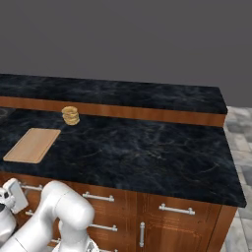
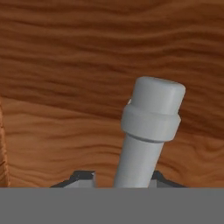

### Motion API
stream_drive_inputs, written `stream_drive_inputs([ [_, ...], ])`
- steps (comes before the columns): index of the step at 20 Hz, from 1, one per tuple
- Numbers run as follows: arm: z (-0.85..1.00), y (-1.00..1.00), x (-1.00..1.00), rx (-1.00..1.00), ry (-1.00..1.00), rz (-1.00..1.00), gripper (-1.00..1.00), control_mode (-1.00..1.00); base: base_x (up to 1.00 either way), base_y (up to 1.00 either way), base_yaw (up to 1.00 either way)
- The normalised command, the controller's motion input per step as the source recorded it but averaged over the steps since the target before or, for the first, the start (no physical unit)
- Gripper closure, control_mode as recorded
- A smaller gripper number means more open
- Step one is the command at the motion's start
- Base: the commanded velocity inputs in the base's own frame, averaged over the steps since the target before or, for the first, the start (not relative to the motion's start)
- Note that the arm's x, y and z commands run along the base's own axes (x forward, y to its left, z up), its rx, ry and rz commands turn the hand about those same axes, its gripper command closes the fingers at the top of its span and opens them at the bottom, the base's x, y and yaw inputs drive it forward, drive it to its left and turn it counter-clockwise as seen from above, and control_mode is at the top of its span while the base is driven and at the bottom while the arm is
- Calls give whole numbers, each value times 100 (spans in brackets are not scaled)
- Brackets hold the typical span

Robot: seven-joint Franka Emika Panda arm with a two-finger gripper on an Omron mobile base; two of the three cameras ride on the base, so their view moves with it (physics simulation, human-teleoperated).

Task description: Open the drawer on the left and place the cutting tools on the cutting board.

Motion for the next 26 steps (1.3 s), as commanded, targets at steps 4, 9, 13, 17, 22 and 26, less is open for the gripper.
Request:
stream_drive_inputs([
  [4, 0, 6, -70, 0, 0, 0, 100, -100, 0, 0, 0],
  [9, -1, 0, -100, 0, -3, 0, 100, -100, 0, 0, 0],
  [13, -1, 2, -100, 0, -3, 0, 100, -100, 0, 0, 0],
  [17, 0, 1, -100, 0, -1, 0, 100, -100, 0, 0, 0],
  [22, 0, 0, -99, 0, 0, 0, 100, -100, 0, 0, 0],
  [26, 0, 1, -100, 1, 0, 0, 100, -100, 0, 0, 0],
])
